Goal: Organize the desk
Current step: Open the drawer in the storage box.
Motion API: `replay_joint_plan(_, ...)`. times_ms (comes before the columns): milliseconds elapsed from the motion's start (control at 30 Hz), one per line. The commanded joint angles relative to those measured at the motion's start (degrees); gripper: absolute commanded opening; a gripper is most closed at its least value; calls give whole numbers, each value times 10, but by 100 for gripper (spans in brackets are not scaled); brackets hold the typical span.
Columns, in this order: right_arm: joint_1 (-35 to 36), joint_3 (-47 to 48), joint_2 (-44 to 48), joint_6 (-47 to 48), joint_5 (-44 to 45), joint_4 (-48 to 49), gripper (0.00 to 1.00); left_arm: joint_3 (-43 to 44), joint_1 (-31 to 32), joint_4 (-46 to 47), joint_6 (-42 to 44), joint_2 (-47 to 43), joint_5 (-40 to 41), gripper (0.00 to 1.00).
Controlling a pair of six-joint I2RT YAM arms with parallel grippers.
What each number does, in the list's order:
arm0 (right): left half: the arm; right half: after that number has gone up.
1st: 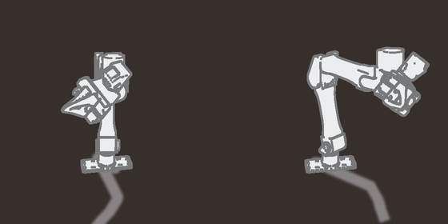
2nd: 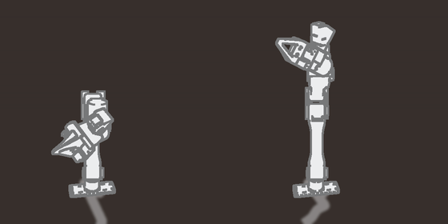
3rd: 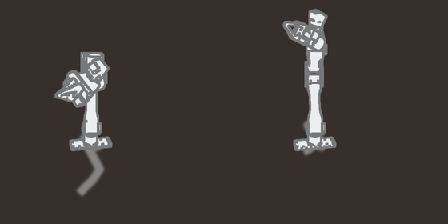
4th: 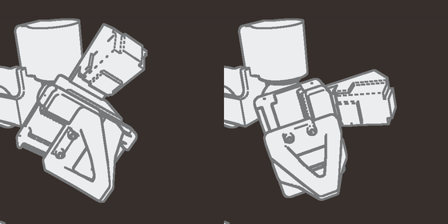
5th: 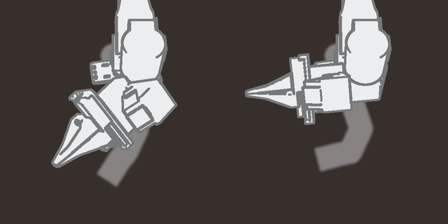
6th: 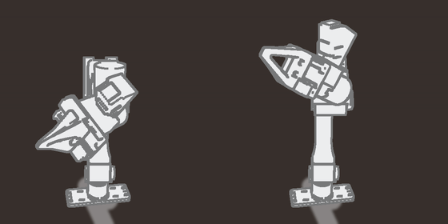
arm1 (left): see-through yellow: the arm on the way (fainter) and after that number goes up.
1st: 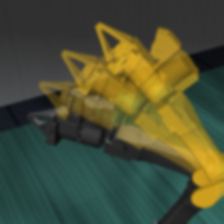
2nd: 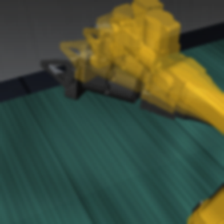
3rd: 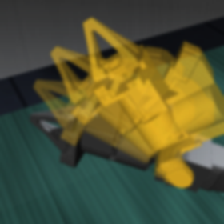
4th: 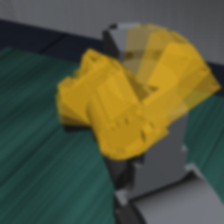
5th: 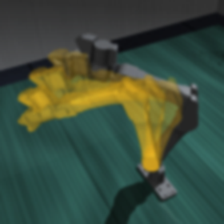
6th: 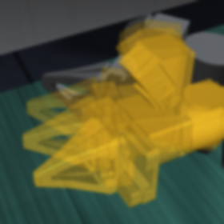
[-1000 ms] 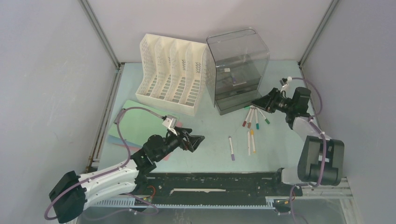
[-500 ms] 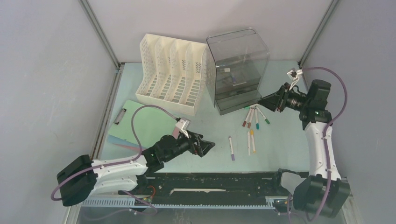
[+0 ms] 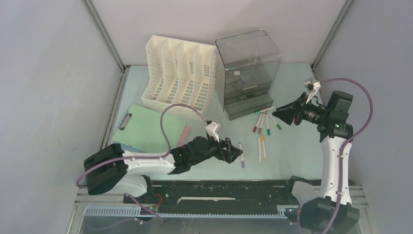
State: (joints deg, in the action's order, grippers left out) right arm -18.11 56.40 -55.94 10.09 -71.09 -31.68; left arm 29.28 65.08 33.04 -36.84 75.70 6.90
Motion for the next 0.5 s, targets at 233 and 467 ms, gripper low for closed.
replay_joint_plan(233,-34,15,20,33,-24,-22,45,209,45,-248,-52,148,110,100)
replay_joint_plan(467,-39,15,20,34,-24,-24,46,497,65,-664,-131,336,251,100)
